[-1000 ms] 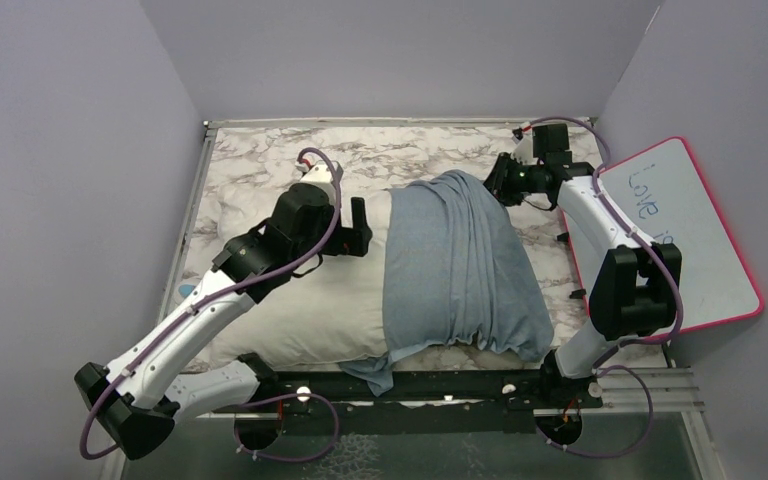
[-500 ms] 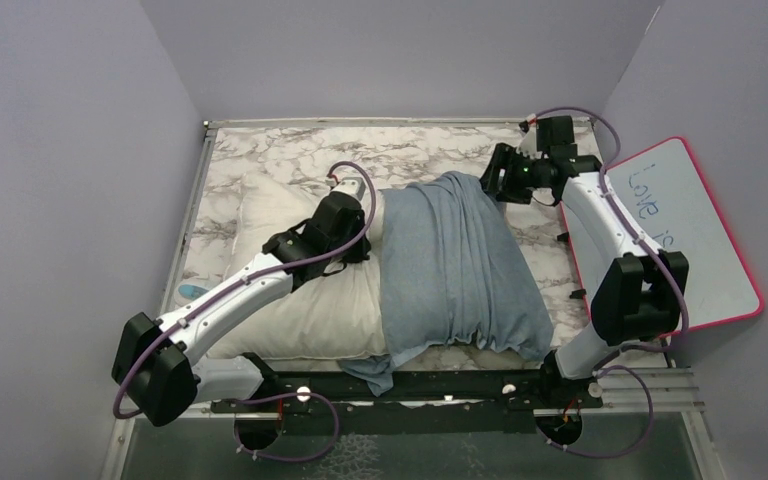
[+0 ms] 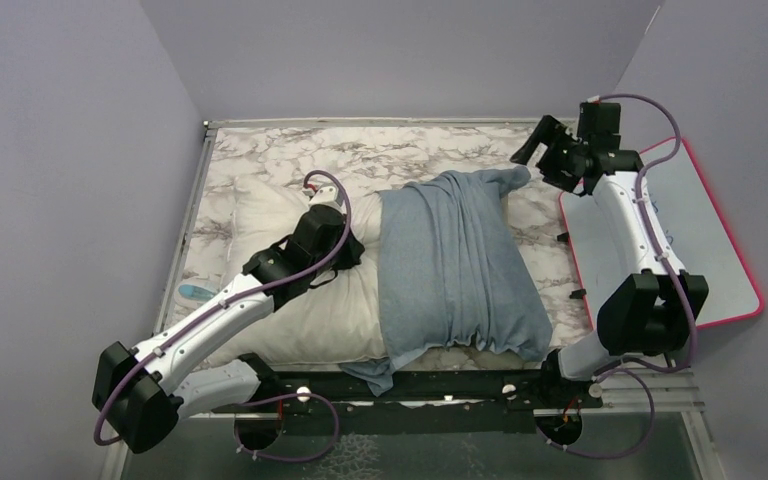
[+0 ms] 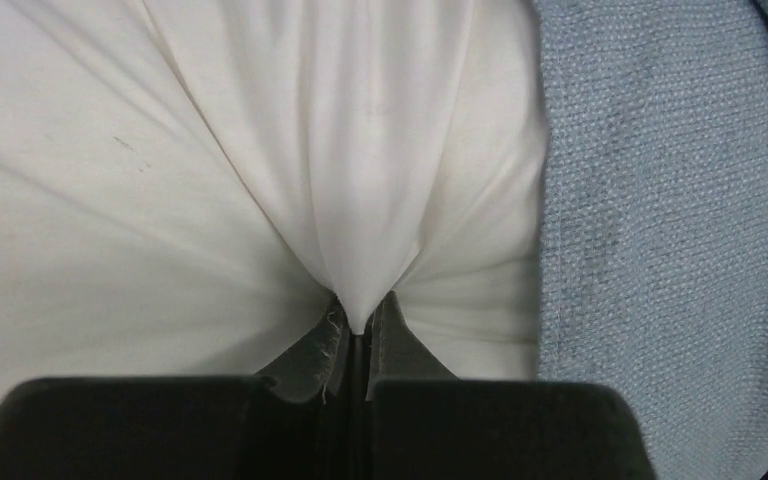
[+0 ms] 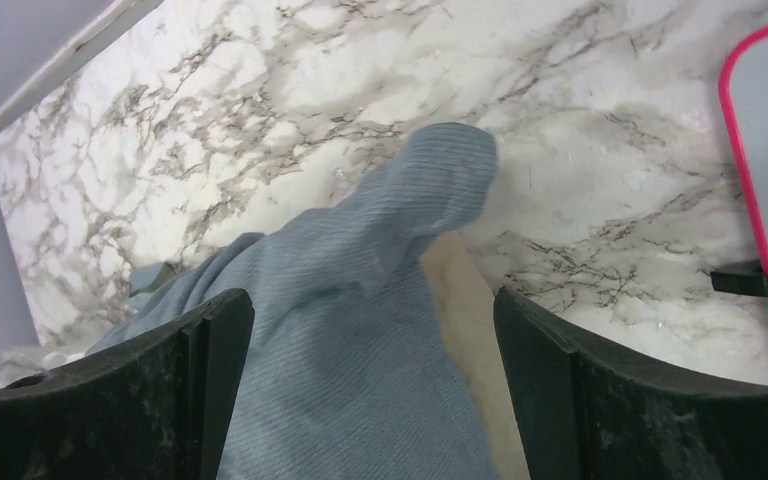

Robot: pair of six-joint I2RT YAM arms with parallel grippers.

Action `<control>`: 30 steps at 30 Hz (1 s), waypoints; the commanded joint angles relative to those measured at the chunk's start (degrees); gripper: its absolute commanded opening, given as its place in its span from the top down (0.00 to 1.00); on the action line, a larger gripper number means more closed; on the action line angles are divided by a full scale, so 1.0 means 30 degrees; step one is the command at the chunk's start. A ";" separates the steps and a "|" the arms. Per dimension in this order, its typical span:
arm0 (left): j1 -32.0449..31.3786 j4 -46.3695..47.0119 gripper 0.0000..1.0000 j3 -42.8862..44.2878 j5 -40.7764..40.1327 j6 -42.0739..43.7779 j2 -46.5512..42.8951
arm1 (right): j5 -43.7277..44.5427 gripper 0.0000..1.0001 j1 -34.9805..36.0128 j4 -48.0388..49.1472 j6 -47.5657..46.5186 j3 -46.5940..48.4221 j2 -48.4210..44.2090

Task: Remove the pillowcase from the pillow
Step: Remove the pillow from the pillowcase.

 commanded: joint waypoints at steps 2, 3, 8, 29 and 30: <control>-0.0023 -0.4110 1.00 -0.1284 -0.0155 0.0044 -0.0379 | -0.6326 0.13 -0.0344 0.2975 0.1714 -0.2044 0.1947; -0.0024 -0.4103 1.00 -0.1328 -0.0198 0.0026 -0.0459 | -0.7728 0.19 -0.0358 0.3879 0.1678 -0.2258 0.2322; -0.0024 -0.4119 1.00 -0.1595 -0.0629 -0.0678 -0.0947 | -0.7853 0.74 -0.0342 0.4894 0.2072 -0.1712 0.3089; 0.2539 -0.5218 1.00 -0.1156 -0.2828 -0.2226 -0.2148 | -0.5426 0.33 -0.0608 -0.2187 -0.2468 0.5014 0.1996; 0.2757 -0.4893 1.00 -0.1096 -0.2565 -0.2242 -0.1922 | -0.5865 0.27 -0.0464 -0.1743 -0.2401 0.4157 0.1266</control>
